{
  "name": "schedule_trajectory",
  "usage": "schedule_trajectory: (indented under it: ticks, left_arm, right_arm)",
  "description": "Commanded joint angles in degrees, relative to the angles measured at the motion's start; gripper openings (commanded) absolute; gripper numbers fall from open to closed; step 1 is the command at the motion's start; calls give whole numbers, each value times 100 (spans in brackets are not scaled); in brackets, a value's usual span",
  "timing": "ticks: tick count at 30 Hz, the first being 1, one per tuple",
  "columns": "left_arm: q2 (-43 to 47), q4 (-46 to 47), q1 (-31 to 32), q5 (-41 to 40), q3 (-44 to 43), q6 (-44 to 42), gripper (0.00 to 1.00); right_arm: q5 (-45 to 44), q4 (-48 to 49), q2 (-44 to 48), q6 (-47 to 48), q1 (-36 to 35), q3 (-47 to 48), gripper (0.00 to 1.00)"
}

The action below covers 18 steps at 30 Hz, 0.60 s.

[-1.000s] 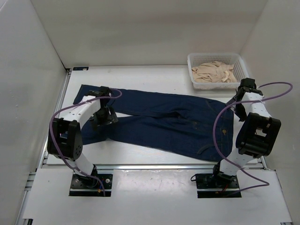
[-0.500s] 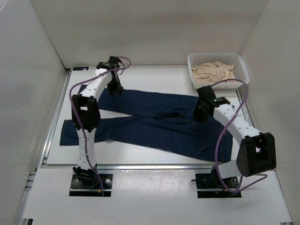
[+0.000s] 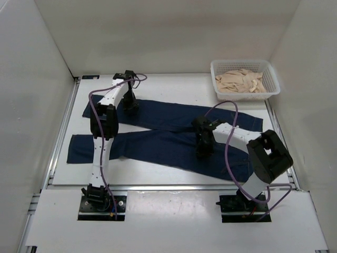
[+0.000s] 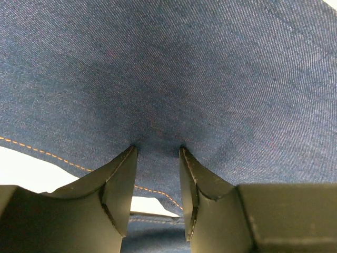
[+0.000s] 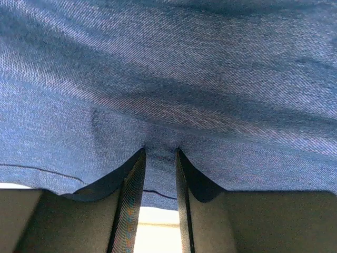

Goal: Fold and stack the trousers
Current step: Flatten the trousers out

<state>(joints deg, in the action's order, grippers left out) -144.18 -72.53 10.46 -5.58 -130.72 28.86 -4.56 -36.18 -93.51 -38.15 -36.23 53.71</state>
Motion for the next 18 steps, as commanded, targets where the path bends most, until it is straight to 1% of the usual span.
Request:
schedule_trajectory:
  ticks: [1,6,10,11,12,13,14,15,16,17,18]
  left_arm:
    - [-478,29,-97,223,-654,-161,49]
    - [-813,29,-281,760,-1359,-214,50]
    - [-884,457,-483,1418,-1737,-214,52]
    - [-884,511,-544,1420,-1816,-214,53]
    - [-884,512,-545,1472,-1922,-214,53]
    - [-884,582,-545,1473,-2001,-214,54]
    - [-658,652,-597,1473,-2002,-214,56]
    - [-481,748,-598,1473,-1880,-214,65]
    - [-288,845,-598,1473,-1739,-214,67]
    - [-95,916,-598,1473,-1494,-214,69]
    - [281,916,-598,1473,-1370,-267,75]
  right_arm:
    - [182,-90,-97,-140,-322,-203,34]
    - [245,-844,78,-192,-1104,-318,34]
    - [17,-1390,219,-254,-1386,-292,34]
    - [-306,-1557,307,-254,-1387,-204,34]
    - [-570,-1985,360,-254,-1387,-55,34]
    - [-842,-2198,552,-254,-1387,303,34]
    - [-1141,-2417,667,-333,-1326,515,37]
    - [-1396,-2733,772,-333,-1238,717,41]
    - [-1668,-2840,965,-333,-1116,902,55]
    - [-1723,-2902,1054,-272,-836,1182,62]
    - [-1724,-2903,1203,-220,-685,1255,68]
